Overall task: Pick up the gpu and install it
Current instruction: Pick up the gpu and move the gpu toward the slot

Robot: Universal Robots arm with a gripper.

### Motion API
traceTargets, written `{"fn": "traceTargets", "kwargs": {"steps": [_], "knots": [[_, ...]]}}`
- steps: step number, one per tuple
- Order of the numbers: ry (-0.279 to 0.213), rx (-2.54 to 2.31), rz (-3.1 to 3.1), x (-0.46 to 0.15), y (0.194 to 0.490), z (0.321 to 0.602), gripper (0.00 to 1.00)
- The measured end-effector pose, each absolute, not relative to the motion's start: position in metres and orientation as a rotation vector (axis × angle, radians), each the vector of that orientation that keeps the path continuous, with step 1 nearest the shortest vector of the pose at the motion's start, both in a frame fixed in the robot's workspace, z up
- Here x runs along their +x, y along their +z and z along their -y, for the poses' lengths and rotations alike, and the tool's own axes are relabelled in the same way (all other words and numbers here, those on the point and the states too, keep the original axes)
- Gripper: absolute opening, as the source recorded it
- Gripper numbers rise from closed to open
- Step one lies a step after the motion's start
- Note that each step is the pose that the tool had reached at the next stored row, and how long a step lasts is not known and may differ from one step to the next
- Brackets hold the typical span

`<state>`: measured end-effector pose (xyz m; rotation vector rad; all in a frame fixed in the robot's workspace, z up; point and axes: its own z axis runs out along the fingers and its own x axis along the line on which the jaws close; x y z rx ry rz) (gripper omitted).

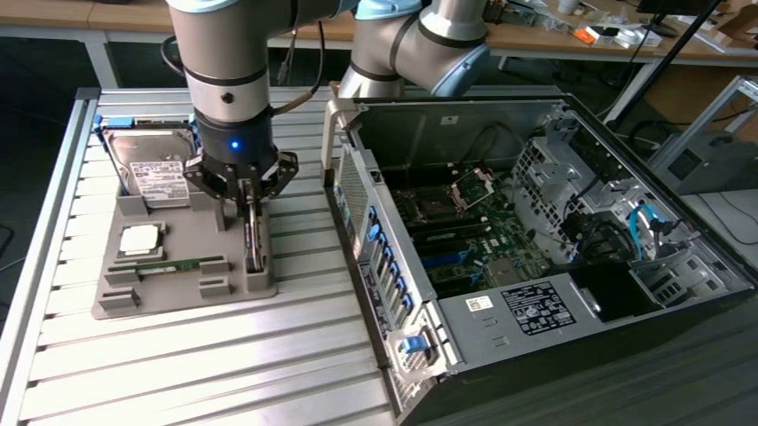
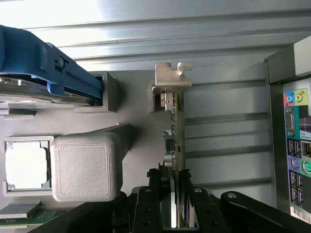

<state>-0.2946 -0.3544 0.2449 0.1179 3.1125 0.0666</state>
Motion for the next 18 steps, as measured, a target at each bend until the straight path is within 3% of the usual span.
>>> {"fn": "traceTargets", "kwargs": {"steps": [18], "knots": [[0.065,0.118,-3.113,-0.2946,0.2478,0.3544,0.27]]}}
